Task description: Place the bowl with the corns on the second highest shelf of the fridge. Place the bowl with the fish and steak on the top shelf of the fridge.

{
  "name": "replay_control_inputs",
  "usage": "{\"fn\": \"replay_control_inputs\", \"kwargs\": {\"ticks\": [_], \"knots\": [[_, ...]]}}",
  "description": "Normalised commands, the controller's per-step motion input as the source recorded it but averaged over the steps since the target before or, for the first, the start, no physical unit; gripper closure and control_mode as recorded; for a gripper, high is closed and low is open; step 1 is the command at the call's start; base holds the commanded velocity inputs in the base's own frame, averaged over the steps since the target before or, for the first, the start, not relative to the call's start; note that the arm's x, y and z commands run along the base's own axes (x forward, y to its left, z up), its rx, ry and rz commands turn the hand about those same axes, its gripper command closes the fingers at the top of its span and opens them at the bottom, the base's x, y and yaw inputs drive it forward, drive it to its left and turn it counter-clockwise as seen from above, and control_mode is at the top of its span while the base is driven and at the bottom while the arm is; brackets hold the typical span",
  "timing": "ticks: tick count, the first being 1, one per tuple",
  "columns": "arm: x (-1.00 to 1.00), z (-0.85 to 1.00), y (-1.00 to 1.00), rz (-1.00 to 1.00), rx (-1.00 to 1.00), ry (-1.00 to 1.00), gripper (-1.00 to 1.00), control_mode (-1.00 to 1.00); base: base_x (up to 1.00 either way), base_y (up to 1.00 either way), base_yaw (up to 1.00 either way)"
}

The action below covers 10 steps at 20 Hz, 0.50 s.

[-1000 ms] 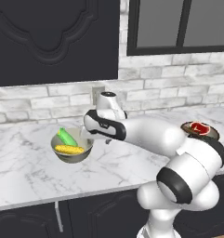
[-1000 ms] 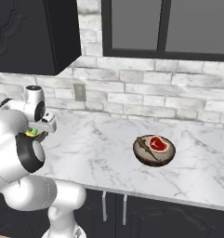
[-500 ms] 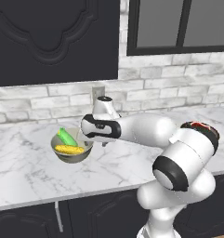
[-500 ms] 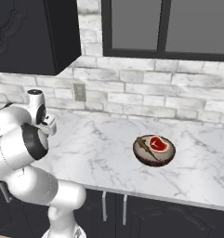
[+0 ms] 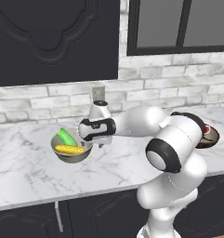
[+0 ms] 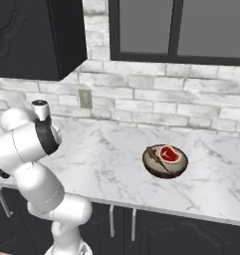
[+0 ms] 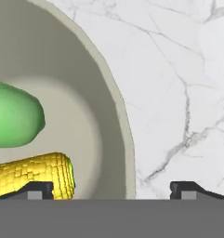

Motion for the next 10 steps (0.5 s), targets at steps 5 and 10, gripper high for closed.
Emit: {"fn": "replay_control_inputs", "kwargs": {"ticks": [5, 10], "knots": [[0.24, -0.24, 0.1, -0.01, 0.0, 0.01, 1.0, -1.0, 0.0, 0.0, 0.0], [0.01, 0.0, 0.0, 0.0, 0.0, 0.0, 1.0, -1.0, 0.0, 0.0, 0.0]]}}
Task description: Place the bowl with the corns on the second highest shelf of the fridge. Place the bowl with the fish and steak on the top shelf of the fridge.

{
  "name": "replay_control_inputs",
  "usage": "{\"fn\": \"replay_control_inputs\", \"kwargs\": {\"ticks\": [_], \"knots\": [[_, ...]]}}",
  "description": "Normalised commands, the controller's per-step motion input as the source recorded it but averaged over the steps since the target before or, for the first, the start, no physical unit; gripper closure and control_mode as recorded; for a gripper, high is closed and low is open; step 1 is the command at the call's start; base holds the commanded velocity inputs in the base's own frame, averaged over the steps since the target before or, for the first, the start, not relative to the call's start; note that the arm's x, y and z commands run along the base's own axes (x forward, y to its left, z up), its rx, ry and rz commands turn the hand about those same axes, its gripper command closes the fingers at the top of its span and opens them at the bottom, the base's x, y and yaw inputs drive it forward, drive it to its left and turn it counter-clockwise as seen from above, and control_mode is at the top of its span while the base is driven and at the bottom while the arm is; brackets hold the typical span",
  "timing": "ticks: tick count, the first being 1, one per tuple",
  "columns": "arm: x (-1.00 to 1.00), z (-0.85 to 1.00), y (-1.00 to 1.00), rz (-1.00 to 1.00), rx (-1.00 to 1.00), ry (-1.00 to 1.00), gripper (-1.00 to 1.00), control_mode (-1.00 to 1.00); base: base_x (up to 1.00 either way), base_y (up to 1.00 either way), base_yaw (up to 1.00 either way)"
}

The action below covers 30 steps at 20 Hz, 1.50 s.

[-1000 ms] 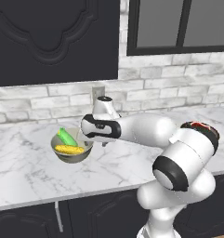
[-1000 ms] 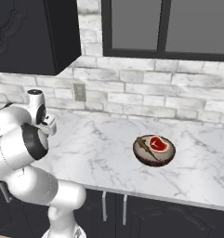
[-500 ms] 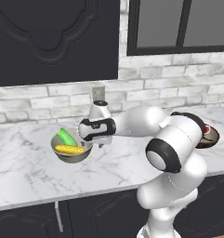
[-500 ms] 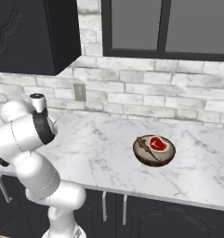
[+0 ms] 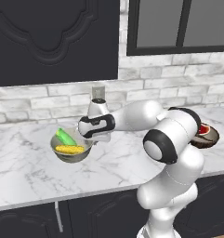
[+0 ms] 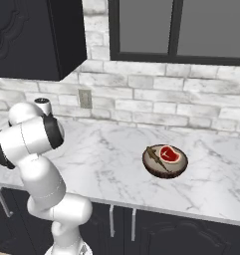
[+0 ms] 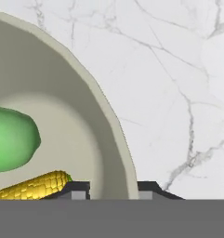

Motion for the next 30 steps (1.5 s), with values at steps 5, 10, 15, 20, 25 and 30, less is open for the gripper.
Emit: {"fn": "replay_control_inputs", "kwargs": {"ticks": [5, 10, 15, 20, 25, 30], "knots": [[0.0, 0.0, 0.0, 0.0, 0.0, 0.0, 1.0, -1.0, 0.0, 0.0, 0.0], [-0.37, 0.27, 0.0, -0.01, 0.0, -0.14, 1.0, -1.0, 0.0, 0.0, 0.0], [-0.83, 0.87, -0.13, -0.11, 0.03, -0.18, 1.0, -1.0, 0.0, 0.0, 0.0], [-0.98, 0.95, -0.56, -0.17, 0.24, -0.14, 1.0, -1.0, 0.0, 0.0, 0.0], [-1.0, 0.82, -0.72, -0.17, 0.3, -0.14, 1.0, -1.0, 0.0, 0.0, 0.0], [-0.96, 0.23, -0.28, -0.07, 0.04, -0.07, 1.0, -1.0, 0.0, 0.0, 0.0]]}}
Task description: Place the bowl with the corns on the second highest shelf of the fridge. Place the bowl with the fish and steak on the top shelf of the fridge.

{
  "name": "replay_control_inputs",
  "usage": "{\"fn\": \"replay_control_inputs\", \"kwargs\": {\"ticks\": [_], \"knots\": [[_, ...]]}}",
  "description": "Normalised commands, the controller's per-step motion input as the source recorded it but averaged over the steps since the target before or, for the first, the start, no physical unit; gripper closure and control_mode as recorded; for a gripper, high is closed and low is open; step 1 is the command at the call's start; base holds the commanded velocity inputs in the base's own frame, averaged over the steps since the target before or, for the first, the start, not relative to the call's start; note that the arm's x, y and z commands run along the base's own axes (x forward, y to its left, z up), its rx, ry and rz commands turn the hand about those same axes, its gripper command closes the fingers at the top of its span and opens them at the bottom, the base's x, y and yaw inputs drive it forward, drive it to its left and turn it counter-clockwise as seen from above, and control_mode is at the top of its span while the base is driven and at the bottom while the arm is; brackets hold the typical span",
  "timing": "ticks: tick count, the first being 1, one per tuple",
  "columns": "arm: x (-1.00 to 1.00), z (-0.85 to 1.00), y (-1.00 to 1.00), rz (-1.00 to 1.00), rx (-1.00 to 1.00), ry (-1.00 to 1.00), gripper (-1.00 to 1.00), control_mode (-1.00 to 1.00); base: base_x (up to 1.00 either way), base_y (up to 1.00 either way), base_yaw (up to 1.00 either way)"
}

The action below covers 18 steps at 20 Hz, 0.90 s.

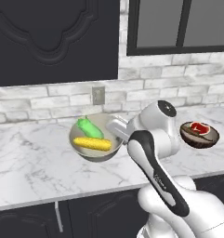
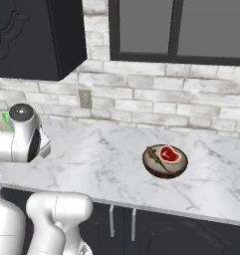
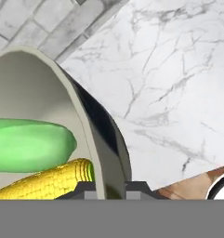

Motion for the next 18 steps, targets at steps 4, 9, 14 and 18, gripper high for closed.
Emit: {"fn": "replay_control_inputs", "kwargs": {"ticks": [4, 9, 14, 18], "knots": [[-0.12, 0.0, 0.0, 0.0, 0.0, 0.0, 1.0, -1.0, 0.0, 0.0, 0.0], [0.0, 0.0, 0.0, 0.0, 0.0, 0.0, 1.0, 1.0, -0.86, -0.04, 0.18], [0.0, 0.0, 0.0, 0.0, 0.0, 0.0, 1.0, 1.0, -0.72, -0.01, 0.64], [0.0, 0.0, 0.0, 0.0, 0.0, 0.0, 1.0, 1.0, -0.02, 0.0, 1.0]]}}
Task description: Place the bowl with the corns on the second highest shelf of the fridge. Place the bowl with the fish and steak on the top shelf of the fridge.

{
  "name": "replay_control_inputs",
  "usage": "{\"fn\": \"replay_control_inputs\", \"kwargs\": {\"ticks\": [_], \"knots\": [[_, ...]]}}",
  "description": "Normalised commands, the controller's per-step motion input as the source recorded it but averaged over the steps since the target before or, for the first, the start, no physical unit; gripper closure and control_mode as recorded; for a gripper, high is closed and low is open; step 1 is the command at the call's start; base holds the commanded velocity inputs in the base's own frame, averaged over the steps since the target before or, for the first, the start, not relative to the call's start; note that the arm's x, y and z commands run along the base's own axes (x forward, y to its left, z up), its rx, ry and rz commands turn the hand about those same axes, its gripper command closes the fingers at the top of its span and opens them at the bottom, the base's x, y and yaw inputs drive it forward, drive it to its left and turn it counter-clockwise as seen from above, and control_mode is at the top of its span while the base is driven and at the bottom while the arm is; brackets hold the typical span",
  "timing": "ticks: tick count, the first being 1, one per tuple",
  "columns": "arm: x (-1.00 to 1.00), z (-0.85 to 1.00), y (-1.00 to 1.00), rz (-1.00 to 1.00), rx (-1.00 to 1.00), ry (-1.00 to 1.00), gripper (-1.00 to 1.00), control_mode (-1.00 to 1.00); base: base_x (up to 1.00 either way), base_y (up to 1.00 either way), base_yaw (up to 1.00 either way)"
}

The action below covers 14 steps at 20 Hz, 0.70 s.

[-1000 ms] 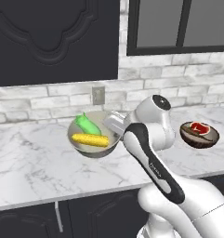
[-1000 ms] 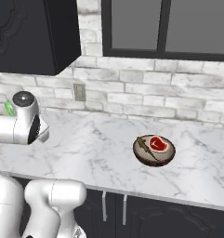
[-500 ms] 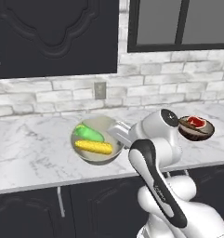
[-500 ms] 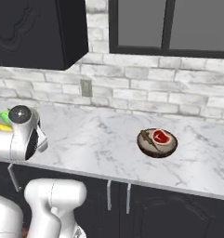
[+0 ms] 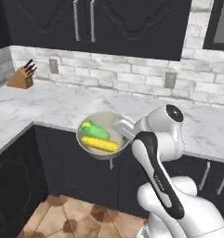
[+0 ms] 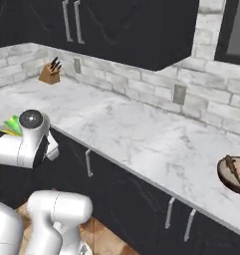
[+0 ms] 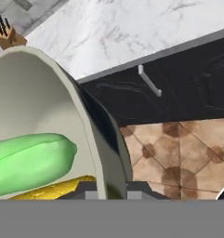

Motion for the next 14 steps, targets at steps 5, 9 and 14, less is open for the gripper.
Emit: {"fn": "replay_control_inputs", "kwargs": {"ticks": [5, 9, 14], "knots": [[0.0, 0.0, 0.0, 0.0, 0.0, 0.0, 1.0, 1.0, 0.0, 0.0, 1.0], [0.0, 0.0, 0.0, 0.0, 0.0, 0.0, 1.0, 1.0, 0.0, 0.0, 1.0], [0.0, 0.0, 0.0, 0.0, 0.0, 0.0, 1.0, 1.0, -0.03, 0.0, 1.0]]}}
